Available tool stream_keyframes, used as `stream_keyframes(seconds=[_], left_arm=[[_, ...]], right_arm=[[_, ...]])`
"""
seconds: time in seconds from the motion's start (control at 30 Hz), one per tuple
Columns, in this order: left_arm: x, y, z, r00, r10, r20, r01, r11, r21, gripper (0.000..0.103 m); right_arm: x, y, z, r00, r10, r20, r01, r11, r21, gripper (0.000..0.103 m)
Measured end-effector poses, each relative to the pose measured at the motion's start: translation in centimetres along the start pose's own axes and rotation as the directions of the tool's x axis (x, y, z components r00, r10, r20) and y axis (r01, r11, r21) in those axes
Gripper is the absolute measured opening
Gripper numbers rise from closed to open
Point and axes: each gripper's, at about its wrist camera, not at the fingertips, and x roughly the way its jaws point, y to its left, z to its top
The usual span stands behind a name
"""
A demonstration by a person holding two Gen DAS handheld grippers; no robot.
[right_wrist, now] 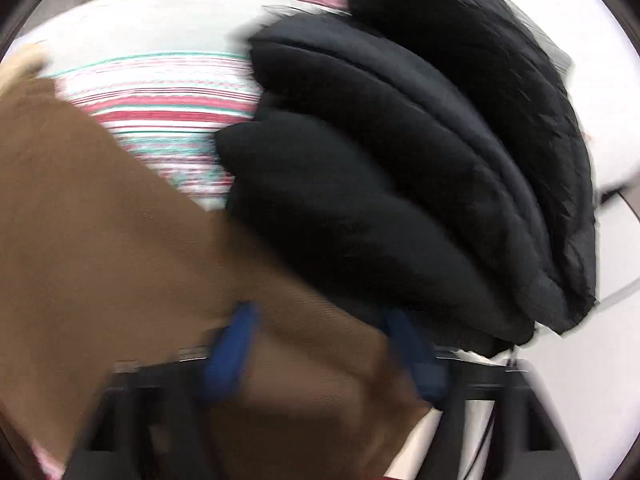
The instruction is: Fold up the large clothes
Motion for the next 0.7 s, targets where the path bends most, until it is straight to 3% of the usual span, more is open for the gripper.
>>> stream_keyframes(seconds=[0.03,0.13,0.23,0.33,0.37,0.43,0.47,0.53,0.57,0.6,0.63,0.67,0.7], left_arm=[[0.6,-0.4,0.2,1.000,-0.010,0.000,0.010,1.000,-0.009,0.082],[2.7,-2.5,1.1,0.998,-0.064,-0.014,0.064,0.997,-0.035,0.082],[4.7,-5.5,2.2,0.994,-0.105,-0.027,0.104,0.994,-0.019,0.081],[6.4,-9.4,3.8,0.989,-0.148,-0.018,0.149,0.989,0.012,0.074],[6.7,-10.4,4.4,0.985,-0.173,-0.010,0.173,0.985,0.011,0.065],[7.8,-12.9,5.7,0.967,-0.255,0.012,0.255,0.967,-0.006,0.049],[8.5,-14.1,6.3,0.954,-0.298,0.022,0.299,0.954,-0.022,0.041],[10.8,-17.5,7.3,0.921,-0.389,0.005,0.389,0.920,-0.045,0.035],[12.2,-19.6,7.5,0.937,-0.348,-0.013,0.347,0.937,-0.030,0.035],[13.6,-21.7,7.6,0.965,-0.262,-0.020,0.262,0.965,0.008,0.035],[14.5,-23.0,7.5,0.981,-0.193,-0.020,0.194,0.980,0.043,0.035],[16.3,-25.0,7.3,0.996,-0.088,-0.026,0.090,0.990,0.108,0.036],[17.8,-26.6,6.8,1.000,0.014,-0.010,-0.012,0.982,0.186,0.038]], right_arm=[[-0.7,0.1,-0.3,1.000,-0.008,0.005,0.008,0.999,-0.032,0.004],[-4.7,-1.1,-0.9,0.996,0.023,0.081,-0.023,1.000,-0.005,0.002],[-10.9,-2.1,-1.0,0.975,-0.009,0.221,0.009,1.000,0.003,0.001],[-17.5,-2.7,0.1,0.910,-0.132,0.392,0.150,0.989,-0.016,0.001],[-19.6,-2.9,1.1,0.873,-0.203,0.444,0.233,0.972,-0.014,0.001],[-21.2,-3.3,3.0,0.829,-0.282,0.484,0.321,0.947,0.002,0.001],[-21.6,-3.9,4.7,0.818,-0.310,0.485,0.348,0.938,0.012,0.001],[-20.6,-4.9,7.7,0.820,-0.333,0.465,0.367,0.930,0.018,0.001],[-19.7,-5.1,9.3,0.822,-0.349,0.449,0.386,0.922,0.010,0.001],[-19.3,-4.8,10.1,0.823,-0.362,0.437,0.402,0.916,0.002,0.001],[-18.7,-4.3,11.2,0.830,-0.368,0.420,0.412,0.911,-0.016,0.001],[-17.2,-4.2,12.6,0.847,-0.352,0.397,0.401,0.915,-0.044,0.001],[-15.9,-3.4,13.3,0.864,-0.342,0.371,0.393,0.917,-0.069,0.001]])
